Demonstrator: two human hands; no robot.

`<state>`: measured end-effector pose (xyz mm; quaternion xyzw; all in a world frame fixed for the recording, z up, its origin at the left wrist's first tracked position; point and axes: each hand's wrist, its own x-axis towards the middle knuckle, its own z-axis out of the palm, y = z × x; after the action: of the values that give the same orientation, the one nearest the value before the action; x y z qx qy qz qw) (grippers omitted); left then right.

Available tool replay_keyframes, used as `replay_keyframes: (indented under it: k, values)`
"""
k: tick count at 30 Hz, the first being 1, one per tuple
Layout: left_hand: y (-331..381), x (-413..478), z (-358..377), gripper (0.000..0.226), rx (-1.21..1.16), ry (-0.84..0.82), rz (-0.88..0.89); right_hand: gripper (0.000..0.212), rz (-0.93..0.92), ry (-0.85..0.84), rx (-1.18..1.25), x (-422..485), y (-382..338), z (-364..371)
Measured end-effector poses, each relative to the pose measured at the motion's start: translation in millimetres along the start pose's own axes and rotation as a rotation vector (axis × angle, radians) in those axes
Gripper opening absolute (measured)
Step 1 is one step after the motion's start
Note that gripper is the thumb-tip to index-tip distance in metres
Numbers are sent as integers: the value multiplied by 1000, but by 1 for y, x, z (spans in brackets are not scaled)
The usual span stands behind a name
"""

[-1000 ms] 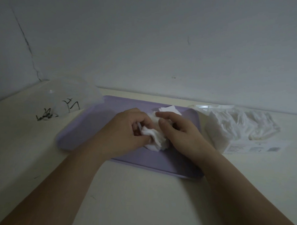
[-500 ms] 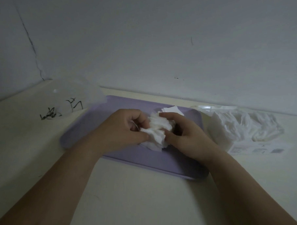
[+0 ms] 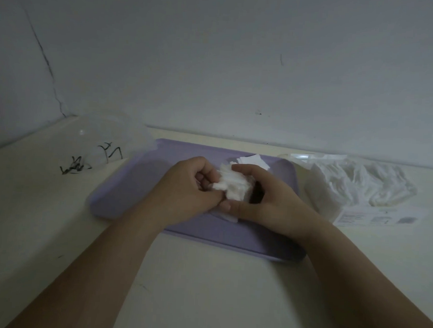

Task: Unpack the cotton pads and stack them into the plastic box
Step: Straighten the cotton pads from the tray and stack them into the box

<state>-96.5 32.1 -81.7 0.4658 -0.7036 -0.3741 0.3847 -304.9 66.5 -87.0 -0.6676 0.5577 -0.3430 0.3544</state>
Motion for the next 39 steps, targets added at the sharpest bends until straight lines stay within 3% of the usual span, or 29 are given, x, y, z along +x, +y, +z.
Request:
replay_keyframes:
  k: [2, 5, 6, 12, 16, 20, 24, 26, 29, 35, 37, 39]
  values:
    - [-2, 1, -3, 47, 9, -32, -15, 75, -30, 46, -52, 2, 3, 2]
    - [-6, -1, -9, 111, 49, -186, -80, 91, -22, -44, 10, 2, 6, -2]
    - [-6, -3, -8, 120, 55, -237, -83, 95, -11, -85, 26, 2, 6, -3]
    - [2, -4, 4, 92, 76, -235, -47, 99, 36, -28, 188, 0, 0, 9]
    - [3, -6, 8, 119, 71, -241, -98, 97, 54, 6, 228, 2, 0, 17]
    - [18, -8, 16, 108, 120, -304, -110, 95, 70, 7, 345, 4, -1, 23]
    - [23, -8, 22, 138, 259, -318, -132, 106, 99, 5, 420, 5, -5, 24]
    - [21, -6, 20, 131, 192, -306, -130, 107, 114, -14, 445, 4, -6, 21]
    - [15, -6, 12, 106, -23, -253, -131, 107, 126, -29, 475, -1, -10, 19]
    - [19, -6, 4, 56, -222, -159, -189, 118, 77, -120, 509, -11, -21, 5]
    - [30, -4, 4, 52, -275, -155, -197, 117, 70, -123, 528, -15, -25, -2]
    - [42, -1, 5, 53, -319, -141, -190, 102, 94, -80, 555, -15, -33, -18]
